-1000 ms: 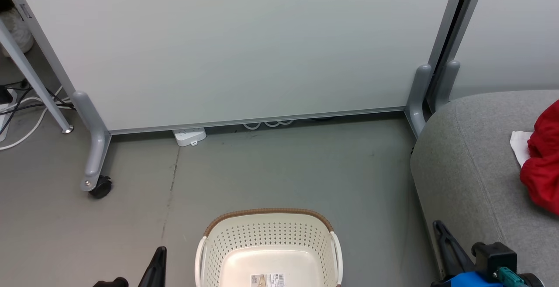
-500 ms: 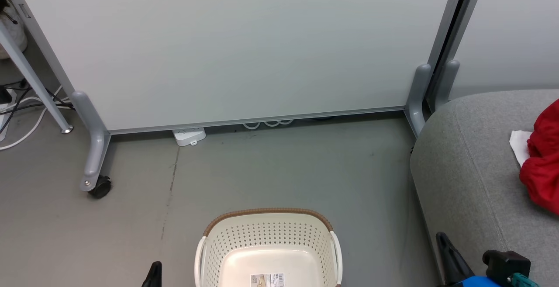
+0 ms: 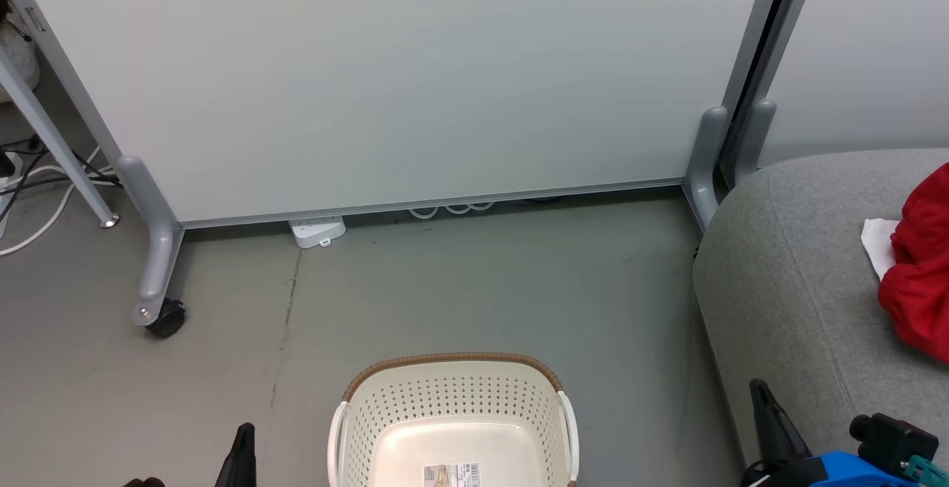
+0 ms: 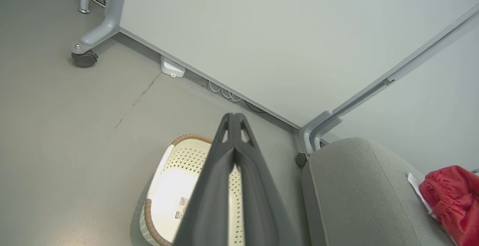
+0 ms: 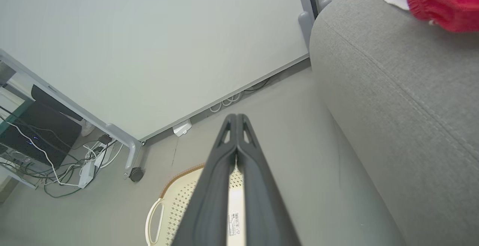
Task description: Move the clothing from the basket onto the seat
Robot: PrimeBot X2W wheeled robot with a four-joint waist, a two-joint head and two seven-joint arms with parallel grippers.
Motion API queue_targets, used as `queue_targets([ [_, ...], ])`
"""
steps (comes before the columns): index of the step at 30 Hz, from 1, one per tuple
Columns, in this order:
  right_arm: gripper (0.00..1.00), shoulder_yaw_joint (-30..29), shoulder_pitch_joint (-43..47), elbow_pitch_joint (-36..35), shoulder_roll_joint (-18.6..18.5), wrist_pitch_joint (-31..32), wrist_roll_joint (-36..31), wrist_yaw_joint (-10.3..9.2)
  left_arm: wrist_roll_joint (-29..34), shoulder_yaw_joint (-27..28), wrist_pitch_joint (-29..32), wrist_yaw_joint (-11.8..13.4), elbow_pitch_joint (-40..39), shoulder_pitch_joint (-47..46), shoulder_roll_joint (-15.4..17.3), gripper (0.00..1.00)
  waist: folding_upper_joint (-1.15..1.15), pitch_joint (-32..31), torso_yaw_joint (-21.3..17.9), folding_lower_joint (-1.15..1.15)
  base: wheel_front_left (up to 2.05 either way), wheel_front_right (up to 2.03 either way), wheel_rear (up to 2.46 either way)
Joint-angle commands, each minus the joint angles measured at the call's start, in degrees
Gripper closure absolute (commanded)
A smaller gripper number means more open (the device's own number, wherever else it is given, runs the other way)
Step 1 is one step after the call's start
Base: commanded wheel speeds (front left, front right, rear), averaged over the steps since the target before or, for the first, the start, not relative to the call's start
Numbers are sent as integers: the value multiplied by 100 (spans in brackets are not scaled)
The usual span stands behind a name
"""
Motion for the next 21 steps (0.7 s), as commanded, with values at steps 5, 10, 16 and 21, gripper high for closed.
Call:
queue_targets([
  [5, 100, -38, -216, -83, -5, 73, 609, -3, -483, 111, 127, 0, -159, -202, 15, 100, 0, 4, -14, 0, 0, 0, 0],
  [10, 100, -58, -271, -81, -5, 127, 1068, -3, -854, 176, 233, 0, -214, -248, 9, 100, 0, 8, -27, 0, 0, 0, 0],
  [16, 100, -82, -326, -79, -6, 189, 1591, -3, -1275, 245, 355, 0, -276, -292, 1, 100, 0, 13, -44, 0, 0, 0, 0],
  [21, 100, -100, -376, -77, -6, 236, 2004, -4, -1605, 305, 448, 0, -325, -332, -4, 100, 0, 18, -57, 0, 0, 0, 0],
])
